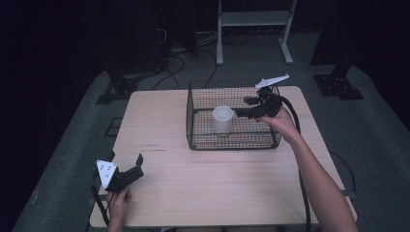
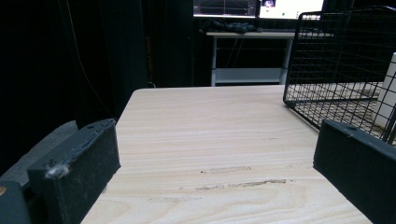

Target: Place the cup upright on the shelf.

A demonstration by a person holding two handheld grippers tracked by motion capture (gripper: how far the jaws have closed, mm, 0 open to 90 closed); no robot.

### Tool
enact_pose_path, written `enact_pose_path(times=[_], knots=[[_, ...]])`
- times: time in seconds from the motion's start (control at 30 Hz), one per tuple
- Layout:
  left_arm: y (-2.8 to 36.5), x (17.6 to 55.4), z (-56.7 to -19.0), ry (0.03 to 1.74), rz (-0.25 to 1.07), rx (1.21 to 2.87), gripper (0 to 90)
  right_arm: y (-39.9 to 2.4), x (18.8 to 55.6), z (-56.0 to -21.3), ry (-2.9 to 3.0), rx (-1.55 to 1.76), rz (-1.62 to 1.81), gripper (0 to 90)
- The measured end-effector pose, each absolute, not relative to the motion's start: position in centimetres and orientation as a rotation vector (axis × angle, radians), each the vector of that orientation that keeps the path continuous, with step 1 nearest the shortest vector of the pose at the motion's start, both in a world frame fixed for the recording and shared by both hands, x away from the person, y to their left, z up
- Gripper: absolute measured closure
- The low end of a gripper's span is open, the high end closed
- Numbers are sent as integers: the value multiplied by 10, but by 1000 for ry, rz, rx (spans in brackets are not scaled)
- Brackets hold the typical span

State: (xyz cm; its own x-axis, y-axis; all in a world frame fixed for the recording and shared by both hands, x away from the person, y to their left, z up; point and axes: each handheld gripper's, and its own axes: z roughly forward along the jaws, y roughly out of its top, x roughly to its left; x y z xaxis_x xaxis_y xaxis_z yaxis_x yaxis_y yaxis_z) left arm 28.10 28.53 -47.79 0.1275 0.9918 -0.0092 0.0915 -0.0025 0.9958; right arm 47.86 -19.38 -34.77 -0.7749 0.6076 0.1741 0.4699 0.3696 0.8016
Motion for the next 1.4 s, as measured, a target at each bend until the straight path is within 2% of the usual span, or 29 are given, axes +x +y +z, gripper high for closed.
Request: enact_pose_path(times=[1.4], knots=[[284, 281, -478, 1179, 1071, 1337, 0, -227, 415, -363, 2477, 905, 1438, 142]])
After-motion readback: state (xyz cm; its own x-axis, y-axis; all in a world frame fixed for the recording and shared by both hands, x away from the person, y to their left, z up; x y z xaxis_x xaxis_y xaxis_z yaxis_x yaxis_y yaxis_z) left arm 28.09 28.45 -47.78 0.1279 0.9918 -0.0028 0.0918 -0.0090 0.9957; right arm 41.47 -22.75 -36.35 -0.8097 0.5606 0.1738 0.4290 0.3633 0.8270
